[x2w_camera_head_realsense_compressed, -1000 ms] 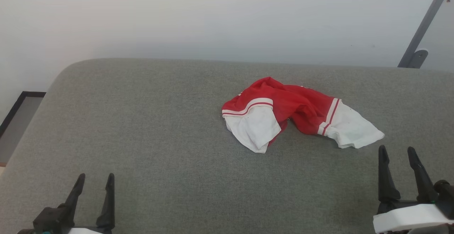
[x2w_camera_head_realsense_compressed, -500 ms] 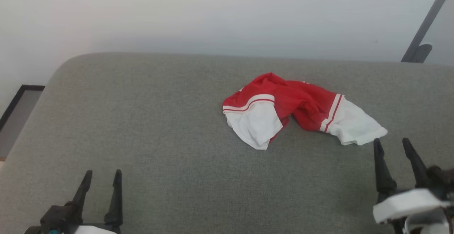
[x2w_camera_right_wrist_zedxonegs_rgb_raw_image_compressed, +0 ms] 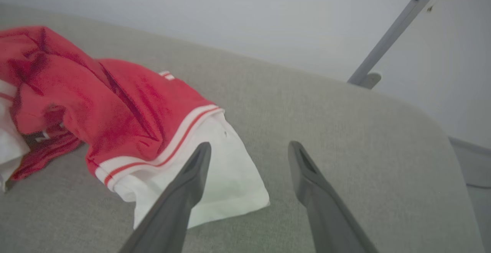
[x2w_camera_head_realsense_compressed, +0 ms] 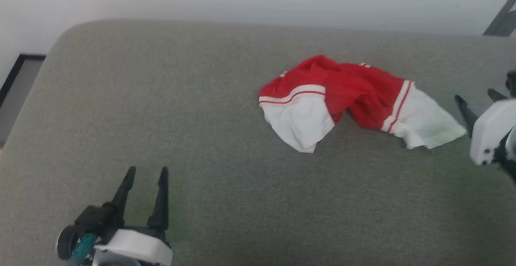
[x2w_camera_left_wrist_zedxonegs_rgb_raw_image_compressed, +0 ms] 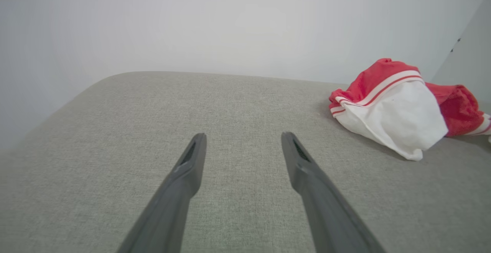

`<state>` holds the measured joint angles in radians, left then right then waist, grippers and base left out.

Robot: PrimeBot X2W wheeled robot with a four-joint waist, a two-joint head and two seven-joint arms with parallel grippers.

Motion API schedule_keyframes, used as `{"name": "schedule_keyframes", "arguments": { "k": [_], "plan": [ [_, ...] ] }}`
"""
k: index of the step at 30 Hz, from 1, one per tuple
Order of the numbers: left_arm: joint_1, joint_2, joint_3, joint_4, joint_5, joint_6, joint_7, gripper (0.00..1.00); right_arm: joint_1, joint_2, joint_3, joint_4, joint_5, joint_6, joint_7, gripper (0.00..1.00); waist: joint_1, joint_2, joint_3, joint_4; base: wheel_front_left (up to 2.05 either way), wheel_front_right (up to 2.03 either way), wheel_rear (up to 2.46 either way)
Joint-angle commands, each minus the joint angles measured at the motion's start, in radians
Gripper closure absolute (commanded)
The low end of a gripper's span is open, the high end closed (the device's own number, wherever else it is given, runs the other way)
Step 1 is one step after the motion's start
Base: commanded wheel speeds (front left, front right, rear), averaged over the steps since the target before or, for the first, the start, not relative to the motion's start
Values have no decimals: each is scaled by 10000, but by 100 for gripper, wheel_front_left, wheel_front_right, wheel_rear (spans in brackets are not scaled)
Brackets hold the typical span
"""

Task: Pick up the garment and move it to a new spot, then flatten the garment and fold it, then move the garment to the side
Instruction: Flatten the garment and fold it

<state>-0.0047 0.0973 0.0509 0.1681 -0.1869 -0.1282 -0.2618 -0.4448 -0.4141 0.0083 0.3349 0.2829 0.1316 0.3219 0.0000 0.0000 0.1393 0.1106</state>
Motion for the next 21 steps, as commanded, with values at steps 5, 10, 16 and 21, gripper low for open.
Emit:
{"name": "schedule_keyframes", "arguments": {
  "k": [5,10,16,21],
  "plan": [
    [-658,-133,-272,136,-202,-23,-45,0,-1350,-1103,1120,815,1738,-17,3212,0,0,0,923,402,0,0,0],
    [-1057,-197,-471,196,-296,-22,-44,0,-2076,-1834,1707,1487,2243,-17,4835,0,0,0,1468,647,0,0,0],
    [-1366,-253,-575,236,-319,-23,-44,0,-2421,-2250,2402,1865,2728,-17,5799,0,0,0,1873,834,0,0,0],
    [-1556,-285,-630,235,-381,-23,-44,0,-2407,-2327,2775,2067,2878,-17,5542,53,0,0,2137,898,0,0,0]
  ]
}}
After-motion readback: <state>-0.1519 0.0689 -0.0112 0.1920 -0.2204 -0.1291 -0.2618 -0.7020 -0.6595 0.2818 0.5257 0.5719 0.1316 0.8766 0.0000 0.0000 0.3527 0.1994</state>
